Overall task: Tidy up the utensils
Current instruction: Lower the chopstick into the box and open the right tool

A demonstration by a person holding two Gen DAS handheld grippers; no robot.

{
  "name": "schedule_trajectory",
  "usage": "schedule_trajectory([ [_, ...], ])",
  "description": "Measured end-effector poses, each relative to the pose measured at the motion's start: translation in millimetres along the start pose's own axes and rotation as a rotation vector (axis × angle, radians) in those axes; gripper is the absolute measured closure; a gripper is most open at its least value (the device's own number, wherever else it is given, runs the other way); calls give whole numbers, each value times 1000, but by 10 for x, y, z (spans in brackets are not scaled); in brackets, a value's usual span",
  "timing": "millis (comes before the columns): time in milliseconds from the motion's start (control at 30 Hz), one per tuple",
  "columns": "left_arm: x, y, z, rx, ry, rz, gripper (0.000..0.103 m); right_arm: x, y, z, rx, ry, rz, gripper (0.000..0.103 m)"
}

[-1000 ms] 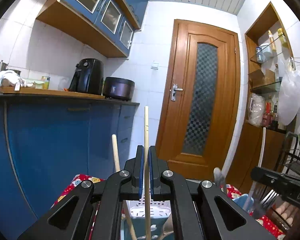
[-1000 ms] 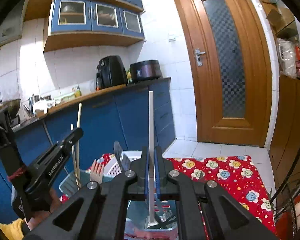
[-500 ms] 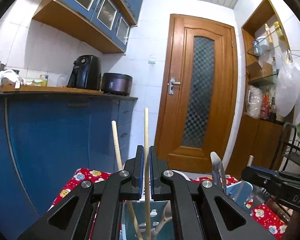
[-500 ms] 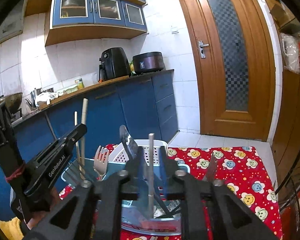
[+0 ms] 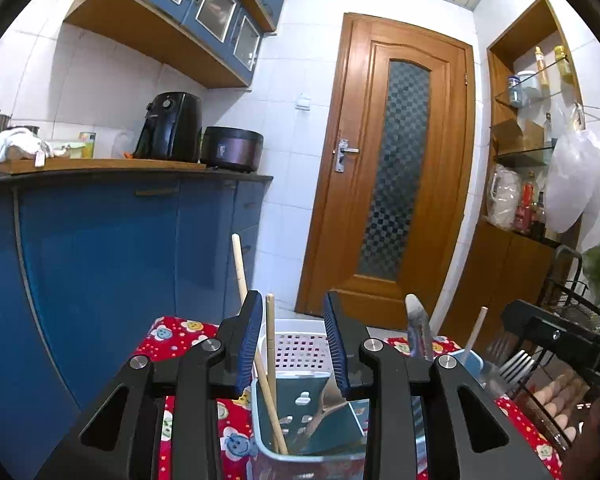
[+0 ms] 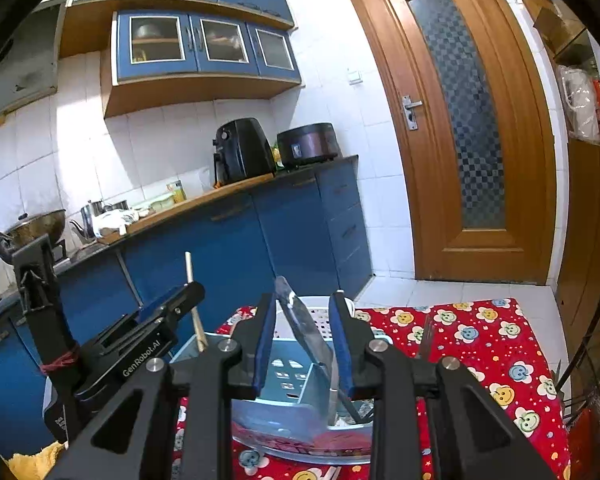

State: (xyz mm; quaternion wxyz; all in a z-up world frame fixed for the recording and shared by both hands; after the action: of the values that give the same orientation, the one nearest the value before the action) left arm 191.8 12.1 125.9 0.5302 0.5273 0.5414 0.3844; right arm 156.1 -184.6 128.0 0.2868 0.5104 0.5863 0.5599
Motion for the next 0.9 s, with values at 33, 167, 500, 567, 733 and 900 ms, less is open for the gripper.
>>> schedule_trajectory([
  [33,-11,15,-35,1,-3,3,70,11,8,-31,-3,2,3,73],
  [167,-42,72,-157,11,-14,10,70,53,29,-133,-3,6,12,73],
  [500,-22,107,-567,58,0,10,70,109,-13,-439,8,15,44,73],
  [567,-26,83,-657,70,2,17,70,97,-37,-484,14,14,55,73],
  [733,-47,5,-862,104,-9,27,70,59,-160,-594,44,-1,83,73],
  [900,-104,-138,-994,158,-20,37,70,70,-303,-696,71,-12,97,73],
])
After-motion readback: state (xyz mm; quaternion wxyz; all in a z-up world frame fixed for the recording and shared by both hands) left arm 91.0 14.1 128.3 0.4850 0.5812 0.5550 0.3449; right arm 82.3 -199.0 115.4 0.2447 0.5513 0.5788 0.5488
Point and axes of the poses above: each gripper's, at about its wrist camera, not at the fingertips, and z roughly the way its jaws point, x to its left, y to its top, the point moved 3 cm from there along z, roughly the way its jaws point, and after that the axes turned 5 degrees about -x, right-handed, at the moved point
